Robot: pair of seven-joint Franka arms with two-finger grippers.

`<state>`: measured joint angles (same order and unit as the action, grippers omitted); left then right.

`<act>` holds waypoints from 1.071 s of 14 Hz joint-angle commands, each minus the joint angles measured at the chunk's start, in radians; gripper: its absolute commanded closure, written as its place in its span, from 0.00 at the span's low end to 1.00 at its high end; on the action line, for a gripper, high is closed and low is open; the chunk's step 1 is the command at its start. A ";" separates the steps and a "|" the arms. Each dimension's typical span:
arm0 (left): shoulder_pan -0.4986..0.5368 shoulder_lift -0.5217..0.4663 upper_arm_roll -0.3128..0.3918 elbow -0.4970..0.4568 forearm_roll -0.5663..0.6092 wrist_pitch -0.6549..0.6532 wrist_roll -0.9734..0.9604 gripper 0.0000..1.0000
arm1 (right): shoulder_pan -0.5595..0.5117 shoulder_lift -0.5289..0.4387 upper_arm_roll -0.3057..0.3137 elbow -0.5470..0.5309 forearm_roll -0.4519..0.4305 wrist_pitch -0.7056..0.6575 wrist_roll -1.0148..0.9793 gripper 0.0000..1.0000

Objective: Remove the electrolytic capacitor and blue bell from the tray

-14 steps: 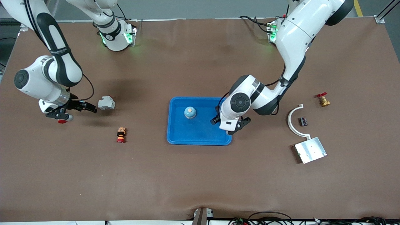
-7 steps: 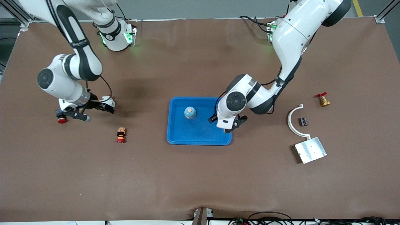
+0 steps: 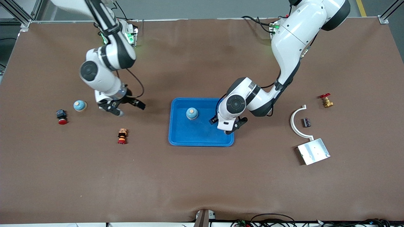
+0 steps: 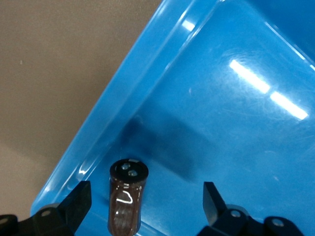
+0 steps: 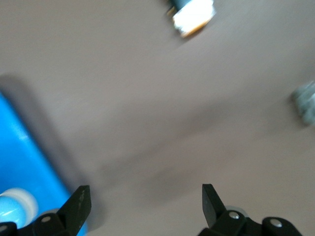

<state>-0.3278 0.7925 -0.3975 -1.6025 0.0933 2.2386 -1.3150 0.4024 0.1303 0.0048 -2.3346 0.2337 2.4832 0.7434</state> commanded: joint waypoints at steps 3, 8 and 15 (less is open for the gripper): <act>-0.033 0.005 0.017 0.021 0.019 0.004 -0.021 0.00 | 0.130 0.011 -0.013 0.086 0.007 -0.013 0.230 0.00; -0.037 0.010 0.017 0.019 0.020 0.004 -0.021 0.00 | 0.217 0.052 -0.014 0.153 0.006 -0.018 0.362 0.00; -0.037 0.011 0.026 0.019 0.013 0.004 -0.030 0.11 | 0.300 0.250 -0.016 0.357 -0.116 -0.021 0.620 0.00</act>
<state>-0.3521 0.7951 -0.3799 -1.5977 0.0933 2.2389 -1.3166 0.6794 0.2993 0.0027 -2.0715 0.1469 2.4794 1.3010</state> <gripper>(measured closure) 0.004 0.000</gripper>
